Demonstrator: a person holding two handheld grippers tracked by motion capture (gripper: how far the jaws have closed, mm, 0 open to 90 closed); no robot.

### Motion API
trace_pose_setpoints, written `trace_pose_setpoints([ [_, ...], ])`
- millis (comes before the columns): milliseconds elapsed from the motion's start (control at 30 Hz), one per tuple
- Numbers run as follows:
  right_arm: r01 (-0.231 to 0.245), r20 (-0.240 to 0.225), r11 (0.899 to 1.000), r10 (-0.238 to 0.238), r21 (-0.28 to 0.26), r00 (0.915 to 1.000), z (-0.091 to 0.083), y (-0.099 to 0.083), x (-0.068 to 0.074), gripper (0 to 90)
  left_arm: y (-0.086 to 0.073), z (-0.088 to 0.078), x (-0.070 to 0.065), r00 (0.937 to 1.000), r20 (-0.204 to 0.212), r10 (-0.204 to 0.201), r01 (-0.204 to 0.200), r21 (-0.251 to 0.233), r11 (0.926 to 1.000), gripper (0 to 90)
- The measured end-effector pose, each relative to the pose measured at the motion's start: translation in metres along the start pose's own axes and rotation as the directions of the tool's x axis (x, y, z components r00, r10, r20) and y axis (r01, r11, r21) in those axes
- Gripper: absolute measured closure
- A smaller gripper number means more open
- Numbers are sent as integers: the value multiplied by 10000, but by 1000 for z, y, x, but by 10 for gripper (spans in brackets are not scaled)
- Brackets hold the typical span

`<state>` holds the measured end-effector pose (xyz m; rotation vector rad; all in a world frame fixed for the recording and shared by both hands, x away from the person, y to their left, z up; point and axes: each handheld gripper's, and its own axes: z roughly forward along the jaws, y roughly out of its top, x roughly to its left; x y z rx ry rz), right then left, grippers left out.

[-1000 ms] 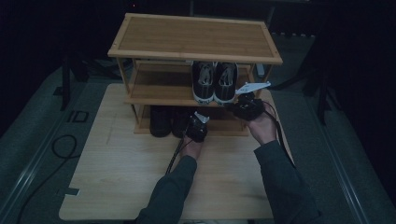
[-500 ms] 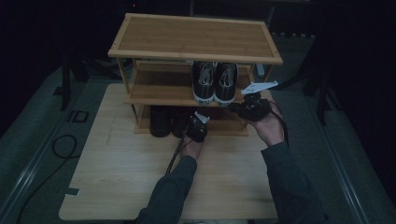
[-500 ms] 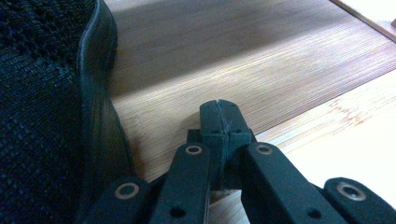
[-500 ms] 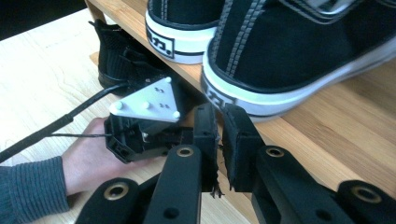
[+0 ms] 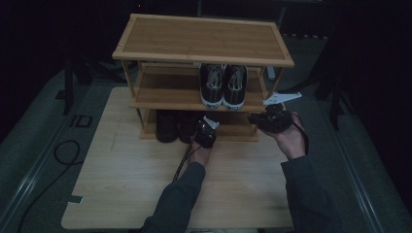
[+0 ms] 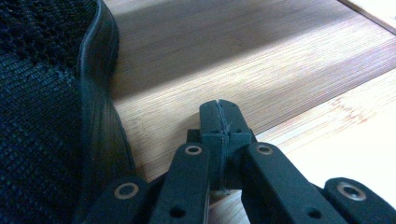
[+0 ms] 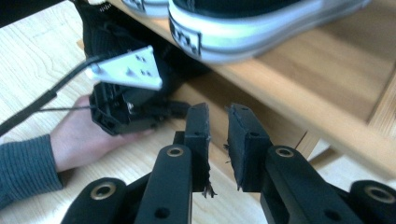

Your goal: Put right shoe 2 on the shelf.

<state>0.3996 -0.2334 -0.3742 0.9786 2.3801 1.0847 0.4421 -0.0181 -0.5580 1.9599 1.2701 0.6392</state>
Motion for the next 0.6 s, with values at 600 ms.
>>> trace_pose_setpoints([
  [600, -905, -363, 9936, 931, 674, 9950, 24, -46, -9, 757, 0, -1, 1, 10000, -74, 45, -45, -16, 10000, 875],
])
